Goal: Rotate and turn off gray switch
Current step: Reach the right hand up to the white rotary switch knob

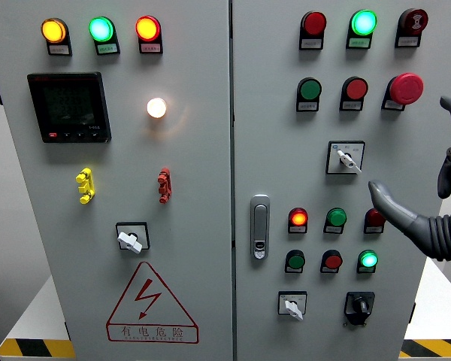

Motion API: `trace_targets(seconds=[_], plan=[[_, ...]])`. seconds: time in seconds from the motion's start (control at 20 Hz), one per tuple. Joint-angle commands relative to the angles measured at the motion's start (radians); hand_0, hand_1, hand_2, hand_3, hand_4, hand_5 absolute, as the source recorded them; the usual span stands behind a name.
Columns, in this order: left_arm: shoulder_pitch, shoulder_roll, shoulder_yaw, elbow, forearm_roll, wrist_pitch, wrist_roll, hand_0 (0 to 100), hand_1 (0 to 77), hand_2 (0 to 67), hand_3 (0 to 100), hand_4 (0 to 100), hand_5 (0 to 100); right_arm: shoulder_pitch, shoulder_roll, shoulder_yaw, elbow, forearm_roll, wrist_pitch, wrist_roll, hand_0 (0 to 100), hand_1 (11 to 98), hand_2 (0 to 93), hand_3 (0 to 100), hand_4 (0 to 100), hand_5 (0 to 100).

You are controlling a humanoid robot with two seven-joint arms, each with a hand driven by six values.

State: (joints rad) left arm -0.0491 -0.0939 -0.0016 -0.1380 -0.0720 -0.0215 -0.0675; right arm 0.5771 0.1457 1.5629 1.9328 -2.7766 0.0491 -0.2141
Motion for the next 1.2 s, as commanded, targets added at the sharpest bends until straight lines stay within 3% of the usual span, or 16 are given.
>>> trace_targets(seconds=[0.0,0.25,0.45,0.55,0.7,0.9,1.15], plan=[[0.000,0.000,0.000,0.000,0.000,0.000,0.000,0,0.0,13.2,18,10,12,-0.002,0.0000,-0.003,-0.001,0.000,0.000,-0.001,0,38.9,11.0,97,100,97],[0.000,0.000,0.000,0.000,0.000,0.000,0.000,0,0.0,13.2,18,10,12,0.003,0.0000,-0.004,-0.005,0.000,0.000,-0.001,0,38.8,11.3,97,100,97],[0.000,0.000,0.000,0.000,-0.002,0.000,0.000,0,0.0,13.2,18,10,12,0.021,0.0077,-0.001,-0.008,0.014,0.014,-0.022,0,38.2,13.6,97,100,97],[0.000,0.000,0.000,0.000,0.000,0.000,0.000,0,0.0,13.2,18,10,12,0.033,0.0092,-0.001,-0.015,0.040,0.031,-0.034,0,37.4,24.0,96,100,97],[0.000,-0.001,0.000,0.000,0.000,0.000,0.000,0,0.0,13.2,18,10,12,0.058,0.0138,0.005,-0.020,0.074,0.097,-0.060,0,37.1,33.4,94,100,98],[0.000,0.000,0.000,0.000,0.000,0.000,0.000,0,0.0,13.2,18,10,12,0.075,0.0153,0.009,-0.054,0.078,0.100,-0.096,0,36.3,40.8,94,100,98],[0.000,0.000,0.000,0.000,-0.002,0.000,0.000,0,0.0,13.2,18,10,12,0.116,0.0123,0.002,-0.126,0.078,0.098,-0.134,0,35.7,48.0,93,100,97]])
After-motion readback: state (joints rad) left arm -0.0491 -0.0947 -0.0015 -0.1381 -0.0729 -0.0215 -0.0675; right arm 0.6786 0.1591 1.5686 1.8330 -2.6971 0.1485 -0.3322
